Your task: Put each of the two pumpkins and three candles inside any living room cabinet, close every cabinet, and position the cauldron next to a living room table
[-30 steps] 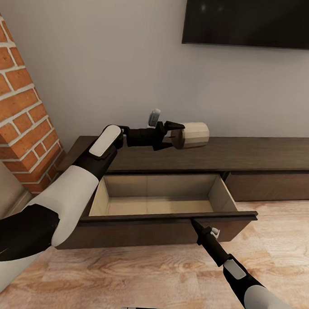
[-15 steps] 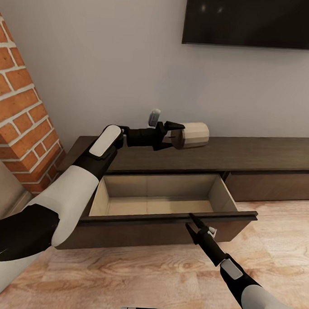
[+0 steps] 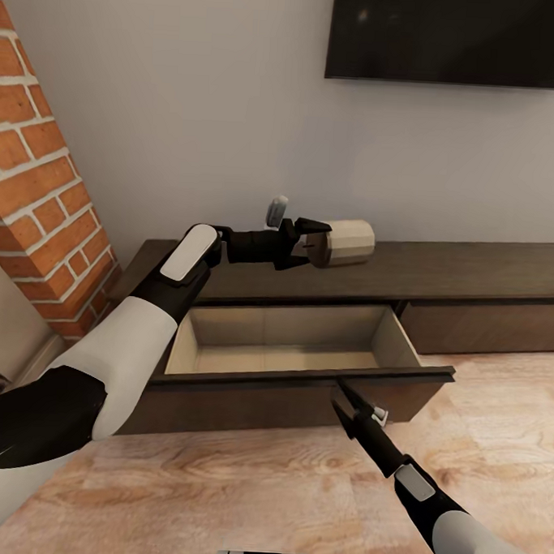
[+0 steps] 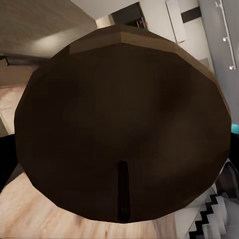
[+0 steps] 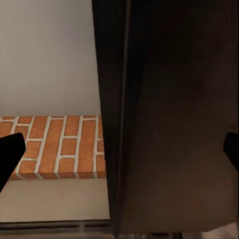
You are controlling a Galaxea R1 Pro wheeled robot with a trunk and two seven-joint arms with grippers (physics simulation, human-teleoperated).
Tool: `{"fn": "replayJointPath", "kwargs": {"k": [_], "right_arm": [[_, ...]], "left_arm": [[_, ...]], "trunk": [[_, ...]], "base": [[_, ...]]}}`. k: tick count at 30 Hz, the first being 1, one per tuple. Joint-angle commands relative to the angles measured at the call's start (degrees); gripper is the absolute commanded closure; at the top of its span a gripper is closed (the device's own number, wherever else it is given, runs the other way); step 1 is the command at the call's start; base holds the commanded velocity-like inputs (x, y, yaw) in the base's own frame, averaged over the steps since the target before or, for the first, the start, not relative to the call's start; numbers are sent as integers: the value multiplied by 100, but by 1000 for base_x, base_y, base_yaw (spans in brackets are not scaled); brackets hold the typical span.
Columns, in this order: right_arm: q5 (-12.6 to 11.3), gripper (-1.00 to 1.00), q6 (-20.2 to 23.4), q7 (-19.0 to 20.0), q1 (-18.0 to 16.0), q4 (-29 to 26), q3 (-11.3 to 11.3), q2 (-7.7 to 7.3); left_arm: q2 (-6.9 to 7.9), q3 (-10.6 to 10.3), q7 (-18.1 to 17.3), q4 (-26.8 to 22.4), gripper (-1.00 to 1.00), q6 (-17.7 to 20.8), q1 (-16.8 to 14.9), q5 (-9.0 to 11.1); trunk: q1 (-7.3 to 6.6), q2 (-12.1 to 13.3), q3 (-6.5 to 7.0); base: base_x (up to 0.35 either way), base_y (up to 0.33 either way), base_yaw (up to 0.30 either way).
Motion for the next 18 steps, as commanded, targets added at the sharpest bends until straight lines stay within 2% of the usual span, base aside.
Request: {"fn": "replayJointPath", "kwargs": {"k": [1,4,10,18], "right_arm": [[-25,-100,57,-148,-3,3,3,2],[-25,-100,50,-288,-3,3,7,3],[-3,-100,60,-399,-3,4,21,4],[21,-100,47,-406,-3,4,44,4]], "left_arm": [[0,-6,-38,3,100,11,-4,-13],[0,-23,-38,3,100,11,-4,-42],[0,-34,-43,3,100,11,-4,-245],[11,-37,-47,3,100,11,-4,-275]], "trunk": [[-3,-2,-4],[-3,-2,-4],[-3,-2,-4],[-3,-2,-4]], "base": [[-214,0,0],[-215,0,0],[-215,0,0],[-203,0,0]]}}
